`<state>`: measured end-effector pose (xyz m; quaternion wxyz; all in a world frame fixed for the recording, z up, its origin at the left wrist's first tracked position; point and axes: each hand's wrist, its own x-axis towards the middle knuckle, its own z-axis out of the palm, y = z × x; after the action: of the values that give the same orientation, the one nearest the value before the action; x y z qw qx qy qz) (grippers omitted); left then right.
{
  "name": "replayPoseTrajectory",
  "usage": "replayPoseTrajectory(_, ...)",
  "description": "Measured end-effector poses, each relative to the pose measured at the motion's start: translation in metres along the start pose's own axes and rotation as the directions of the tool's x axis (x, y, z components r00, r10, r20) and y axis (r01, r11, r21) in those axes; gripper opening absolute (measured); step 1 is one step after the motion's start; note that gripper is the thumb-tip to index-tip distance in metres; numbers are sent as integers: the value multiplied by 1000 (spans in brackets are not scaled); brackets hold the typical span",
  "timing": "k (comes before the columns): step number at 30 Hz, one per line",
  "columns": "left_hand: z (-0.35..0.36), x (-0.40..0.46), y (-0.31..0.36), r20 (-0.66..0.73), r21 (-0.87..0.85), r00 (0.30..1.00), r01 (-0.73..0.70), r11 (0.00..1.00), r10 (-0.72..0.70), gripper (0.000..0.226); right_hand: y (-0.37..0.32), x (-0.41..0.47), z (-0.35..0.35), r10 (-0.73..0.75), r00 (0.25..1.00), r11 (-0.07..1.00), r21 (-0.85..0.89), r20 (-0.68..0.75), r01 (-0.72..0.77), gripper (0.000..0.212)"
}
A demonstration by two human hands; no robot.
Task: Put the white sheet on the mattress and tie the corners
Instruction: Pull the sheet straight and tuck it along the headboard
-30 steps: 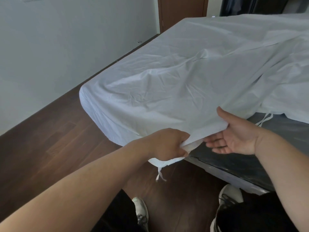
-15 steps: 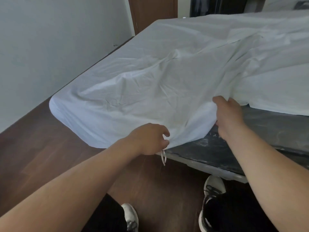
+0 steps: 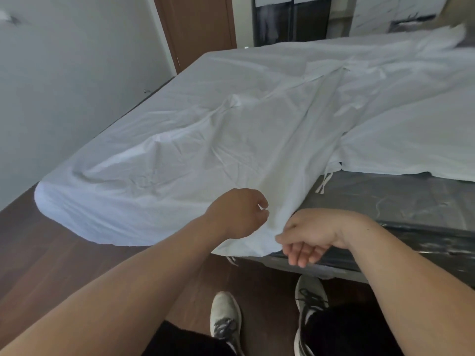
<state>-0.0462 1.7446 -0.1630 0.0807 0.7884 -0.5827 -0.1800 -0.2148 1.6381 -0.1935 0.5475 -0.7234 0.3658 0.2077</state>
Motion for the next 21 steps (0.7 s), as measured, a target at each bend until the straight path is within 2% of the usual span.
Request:
replayPoseTrajectory(2, -1, 8, 7, -20, 3, 999, -28, 1000, 28, 31, 3, -4, -7, -39, 977, 983, 166, -207, 75, 28)
replayPoseTrajectory(3, -2, 14, 12, -30, 4, 998, -54, 999, 54, 31, 8, -7, -13, -24, 935, 962, 247, -354, 118, 24)
replayPoseTrajectory(5, -3, 28, 22, -38, -3, 994, -104, 995, 103, 31, 21, -10, -27, 50, 798, 908, 359, -601, 214, 17)
replayPoseTrajectory(7, 1, 47, 32, -36, 9, 989, -145, 989, 145, 33, 36, -9, -39, 131, 689, 830, 459, -713, 317, 15)
replayPoseTrajectory(10, 15, 89, 56, -27, 44, 984, -177, 983, 178, 42, 58, 4, -60, 238, 651, 682, 601, -721, 416, 14)
replayPoseTrajectory(13, 34, 121, 72, -45, 104, 999, 5, 995, 0, 55, 58, 18, -79, 249, 681, 566, 674, -689, 475, 11)
replayPoseTrajectory(15, 44, 138, 74, -85, 92, 993, 95, 991, -87, 42, 53, 26, -87, 224, 710, 496, 705, -668, 507, 10)
replayPoseTrajectory(18, 51, 157, 58, -178, -188, 969, 136, 973, -170, 11, 43, 38, -91, 193, 747, 460, 731, -636, 504, 16)
replayPoseTrajectory(21, 46, 164, 41, -225, -520, 942, 99, 848, -248, 27, 35, 54, -95, 210, 753, 471, 740, -624, 481, 28)
